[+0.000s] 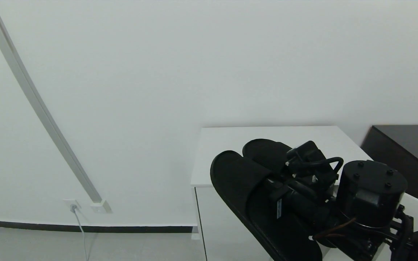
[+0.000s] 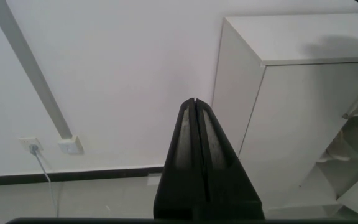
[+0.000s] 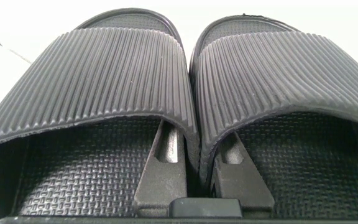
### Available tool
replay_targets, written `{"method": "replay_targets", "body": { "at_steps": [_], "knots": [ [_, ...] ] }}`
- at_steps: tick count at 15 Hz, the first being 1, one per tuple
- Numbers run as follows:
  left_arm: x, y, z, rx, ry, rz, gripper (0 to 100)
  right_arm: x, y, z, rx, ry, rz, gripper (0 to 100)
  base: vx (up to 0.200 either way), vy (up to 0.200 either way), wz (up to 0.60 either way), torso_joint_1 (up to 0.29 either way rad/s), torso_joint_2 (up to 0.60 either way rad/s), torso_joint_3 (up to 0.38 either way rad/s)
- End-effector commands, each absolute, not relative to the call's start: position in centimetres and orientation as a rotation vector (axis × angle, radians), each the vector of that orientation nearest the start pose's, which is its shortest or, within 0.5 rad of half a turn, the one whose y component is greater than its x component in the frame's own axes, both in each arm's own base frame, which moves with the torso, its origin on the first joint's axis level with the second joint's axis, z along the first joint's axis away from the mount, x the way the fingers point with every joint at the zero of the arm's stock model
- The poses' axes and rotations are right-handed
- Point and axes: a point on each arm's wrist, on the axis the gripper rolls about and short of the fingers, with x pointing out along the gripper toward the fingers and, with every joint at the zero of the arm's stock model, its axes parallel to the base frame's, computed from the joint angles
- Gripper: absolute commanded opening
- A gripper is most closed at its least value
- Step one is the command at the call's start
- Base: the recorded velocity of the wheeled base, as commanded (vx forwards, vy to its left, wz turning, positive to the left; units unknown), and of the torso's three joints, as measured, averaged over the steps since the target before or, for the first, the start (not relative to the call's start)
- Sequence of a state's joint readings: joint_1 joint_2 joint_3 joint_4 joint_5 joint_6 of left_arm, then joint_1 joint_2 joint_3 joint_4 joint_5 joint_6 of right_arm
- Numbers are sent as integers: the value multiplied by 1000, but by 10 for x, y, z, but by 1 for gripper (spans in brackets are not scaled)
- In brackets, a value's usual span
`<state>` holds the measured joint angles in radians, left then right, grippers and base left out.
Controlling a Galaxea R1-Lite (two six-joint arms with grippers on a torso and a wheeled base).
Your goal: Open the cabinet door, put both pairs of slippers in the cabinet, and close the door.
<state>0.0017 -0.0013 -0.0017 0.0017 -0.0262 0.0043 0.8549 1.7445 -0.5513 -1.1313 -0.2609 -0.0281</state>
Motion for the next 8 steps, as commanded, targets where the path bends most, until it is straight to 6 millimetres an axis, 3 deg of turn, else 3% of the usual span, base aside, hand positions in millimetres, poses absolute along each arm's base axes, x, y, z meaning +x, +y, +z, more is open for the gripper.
{"method": "replay_targets", "body": {
  "at_steps": [1,2,8],
  "knots": [
    [-23,-1,76,5,0,-25,0,192,211,157,-56,39,597,0,-200,0,0,-12,-7,2],
    [-23,-1,76,5,0,-25,0,193,209,157,-60,43,593,0,-200,0,0,-7,2,2],
    [-23,-1,76,3,0,-23,0,189,206,155,-68,53,610,0,0,0,0,0,0,0]
  ]
}}
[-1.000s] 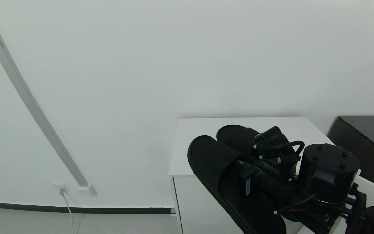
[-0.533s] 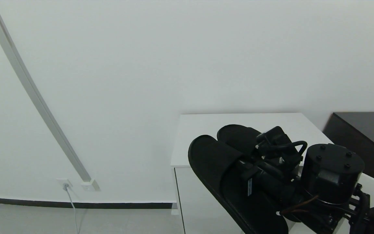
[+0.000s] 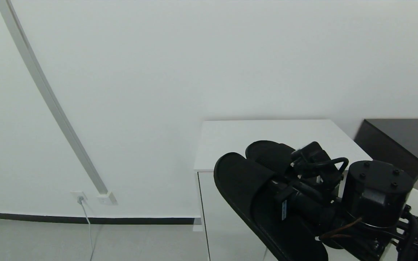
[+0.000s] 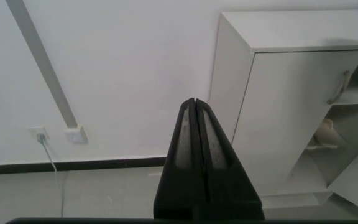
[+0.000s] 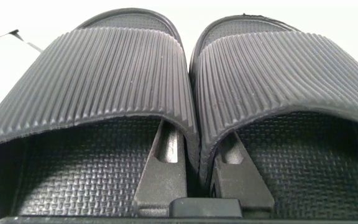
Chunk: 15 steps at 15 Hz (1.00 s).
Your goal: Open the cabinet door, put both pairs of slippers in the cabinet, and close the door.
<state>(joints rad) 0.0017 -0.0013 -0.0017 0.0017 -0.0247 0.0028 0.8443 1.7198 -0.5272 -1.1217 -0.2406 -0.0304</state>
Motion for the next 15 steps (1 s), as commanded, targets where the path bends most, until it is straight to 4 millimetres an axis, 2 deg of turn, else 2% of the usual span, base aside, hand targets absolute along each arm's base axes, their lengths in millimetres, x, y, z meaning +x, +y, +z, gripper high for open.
{"method": "replay_targets", "body": {
  "at_steps": [1,6,15],
  "knots": [
    [-23,-1,76,3,0,-23,0,189,207,155,-68,53,610,0,0,0,0,0,0,0],
    [-23,-1,76,3,0,-25,0,189,207,154,-68,55,610,0,0,0,0,0,0,0],
    [-23,-1,76,5,0,-25,0,189,208,150,-81,75,611,0,0,-200,0,2,4,4]
  ]
}}
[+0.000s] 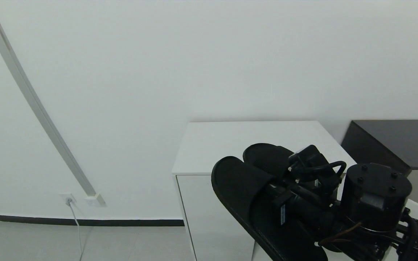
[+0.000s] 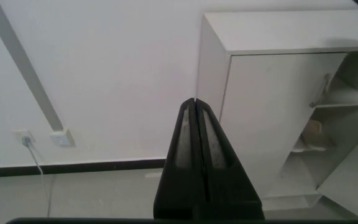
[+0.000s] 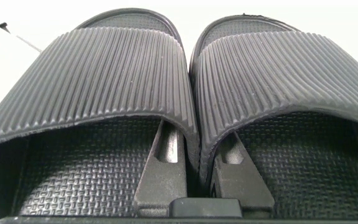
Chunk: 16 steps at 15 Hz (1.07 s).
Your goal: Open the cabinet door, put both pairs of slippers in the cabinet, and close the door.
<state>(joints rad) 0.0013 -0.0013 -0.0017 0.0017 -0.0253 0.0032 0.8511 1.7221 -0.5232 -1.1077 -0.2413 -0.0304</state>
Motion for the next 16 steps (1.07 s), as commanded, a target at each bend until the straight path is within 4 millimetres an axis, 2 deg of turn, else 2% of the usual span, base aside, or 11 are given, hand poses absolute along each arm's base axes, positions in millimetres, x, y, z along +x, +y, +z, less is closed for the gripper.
{"method": "replay_targets", "body": {
  "at_steps": [1,12,16],
  "knots": [
    [-23,-1,76,3,0,-23,0,189,208,150,-81,75,610,0,0,-200,0,7,2,2],
    [-23,-1,76,3,0,-25,0,187,205,142,-98,102,608,0,0,-200,0,1,1,1],
    [-23,-1,76,3,0,-25,0,187,205,142,-98,102,608,0,0,0,0,0,0,0]
  ]
}}
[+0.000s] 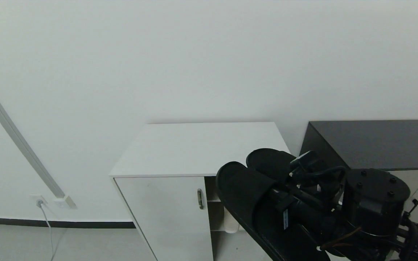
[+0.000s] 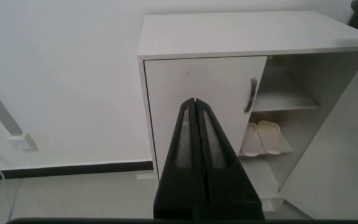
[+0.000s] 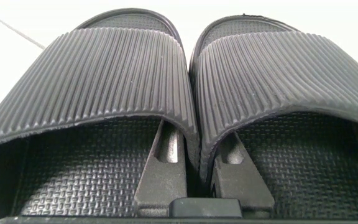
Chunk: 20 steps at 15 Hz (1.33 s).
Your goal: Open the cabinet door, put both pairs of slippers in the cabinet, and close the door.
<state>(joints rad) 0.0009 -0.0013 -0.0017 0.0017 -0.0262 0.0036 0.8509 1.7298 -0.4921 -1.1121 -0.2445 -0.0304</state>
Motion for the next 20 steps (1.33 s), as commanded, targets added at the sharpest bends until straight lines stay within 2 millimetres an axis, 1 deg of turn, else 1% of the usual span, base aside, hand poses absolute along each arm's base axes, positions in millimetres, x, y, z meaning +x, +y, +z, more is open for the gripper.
{"method": "replay_targets", "body": {
  "at_steps": [1,7,11,14,20],
  "knots": [
    [-23,-1,76,3,0,-25,0,187,205,142,-99,104,608,0,0,0,0,0,0,0],
    [-23,-1,76,5,0,-25,0,187,204,140,-101,111,608,0,0,0,0,0,0,0],
    [-23,-1,76,3,0,-25,0,187,203,138,-104,117,608,0,-200,0,0,8,8,5],
    [-23,-1,76,3,0,-25,0,188,204,134,-115,132,607,0,0,0,0,0,0,0],
    [-23,-1,76,3,0,-25,0,187,204,132,-118,137,605,0,0,0,0,0,0,0]
  ]
}}
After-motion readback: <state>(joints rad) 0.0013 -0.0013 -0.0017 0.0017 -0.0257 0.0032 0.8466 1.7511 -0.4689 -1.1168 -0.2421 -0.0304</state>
